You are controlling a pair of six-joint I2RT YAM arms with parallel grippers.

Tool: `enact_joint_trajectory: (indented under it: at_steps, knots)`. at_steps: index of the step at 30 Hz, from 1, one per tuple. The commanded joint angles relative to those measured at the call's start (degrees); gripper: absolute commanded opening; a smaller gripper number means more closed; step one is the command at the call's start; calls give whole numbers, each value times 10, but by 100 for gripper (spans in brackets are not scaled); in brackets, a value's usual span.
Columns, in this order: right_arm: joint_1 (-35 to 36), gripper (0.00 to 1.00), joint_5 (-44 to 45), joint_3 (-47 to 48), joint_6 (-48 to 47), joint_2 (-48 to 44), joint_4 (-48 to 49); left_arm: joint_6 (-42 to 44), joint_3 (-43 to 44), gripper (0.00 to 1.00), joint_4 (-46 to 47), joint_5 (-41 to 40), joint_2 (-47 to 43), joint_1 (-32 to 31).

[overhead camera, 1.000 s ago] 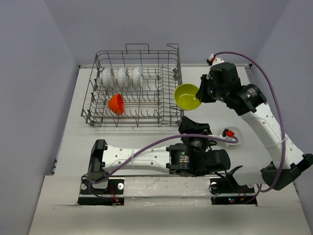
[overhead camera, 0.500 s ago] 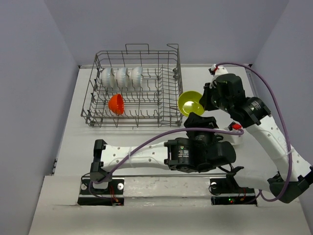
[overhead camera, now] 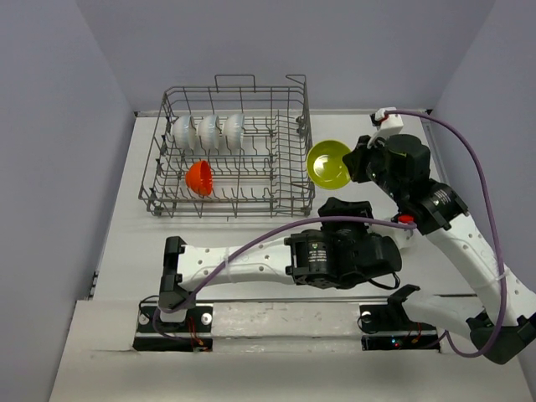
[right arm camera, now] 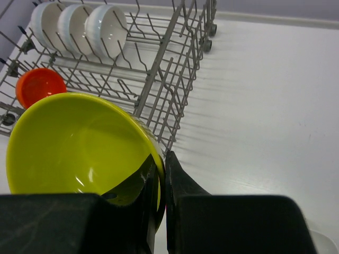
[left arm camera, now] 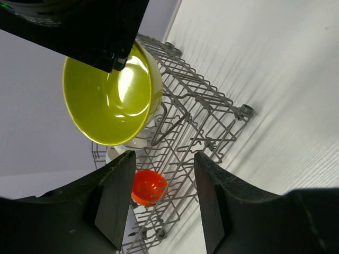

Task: Load the bowls into the dish rack
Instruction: Pass from the right arm to the left

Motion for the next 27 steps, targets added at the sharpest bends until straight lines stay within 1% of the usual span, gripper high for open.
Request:
enact_joint_trajectory:
  at_steps: [1,9,16,21,27]
  knots:
    - [2,1,-1,15,-7,-4,81,-10,31,61,10,10,-10,16]
    - [2,1,-30,23,1,-4,83,20,29,60,30,13,-7,38]
    - [2,1,-52,34,5,-7,72,55,43,60,56,21,1,62]
    - [2,1,-55,40,3,-13,63,70,46,60,73,45,2,88]
    - [2,1,-46,47,1,-20,56,90,48,60,93,55,6,105]
